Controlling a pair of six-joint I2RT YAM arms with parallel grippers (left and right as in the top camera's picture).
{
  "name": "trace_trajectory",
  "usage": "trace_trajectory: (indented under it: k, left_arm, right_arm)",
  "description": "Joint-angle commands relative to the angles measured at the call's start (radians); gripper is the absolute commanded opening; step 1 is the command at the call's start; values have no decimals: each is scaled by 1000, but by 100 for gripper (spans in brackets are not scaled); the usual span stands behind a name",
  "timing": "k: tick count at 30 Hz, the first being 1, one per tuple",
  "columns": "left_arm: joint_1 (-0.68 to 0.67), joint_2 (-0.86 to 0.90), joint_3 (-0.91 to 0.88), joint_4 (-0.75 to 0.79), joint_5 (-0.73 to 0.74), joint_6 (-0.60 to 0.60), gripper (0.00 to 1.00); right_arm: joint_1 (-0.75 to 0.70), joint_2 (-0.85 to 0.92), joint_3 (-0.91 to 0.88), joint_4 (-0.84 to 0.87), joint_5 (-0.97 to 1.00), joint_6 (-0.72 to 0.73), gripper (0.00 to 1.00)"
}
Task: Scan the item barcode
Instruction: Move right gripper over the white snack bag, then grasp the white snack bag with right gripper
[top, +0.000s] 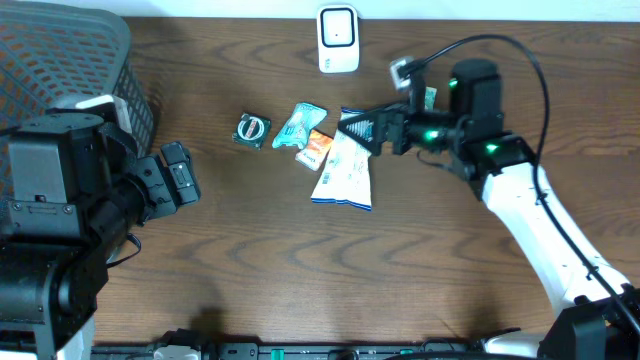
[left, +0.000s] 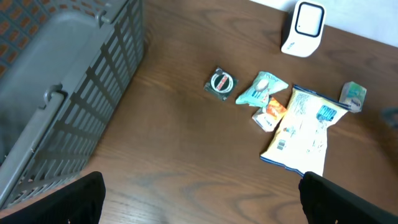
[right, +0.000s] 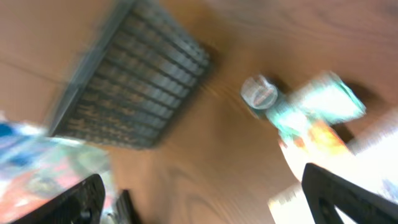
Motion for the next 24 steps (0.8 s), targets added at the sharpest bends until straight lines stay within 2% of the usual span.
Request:
trace_trajectory:
  k: [1, 5, 7, 16, 21, 23, 24]
  left_arm:
    - [2, -2, 7, -3, -5, 2, 98]
    - [2, -2, 7, -3, -5, 2, 98]
    - [2, -2, 7, -3, -5, 2, 98]
    - [2, -2, 7, -3, -5, 2, 98]
    - [2, -2, 7, -3, -5, 2, 98]
    - [2, -2, 7, -3, -5, 2, 98]
    - [2, -2, 7, -3, -5, 2, 98]
  right_arm:
    - [30, 5, 11, -97, 397, 11, 95]
    - [31, 5, 11, -214, 521, 45, 95]
    - [31, 6, 11, -233, 525, 45, 99]
    - [53, 19, -5, -224, 571, 45, 99]
    - [53, 109, -11, -159, 572, 44, 99]
    - [53, 167, -11, -134, 519, 45, 93]
    - [51, 199, -11, -135, 485, 46, 92]
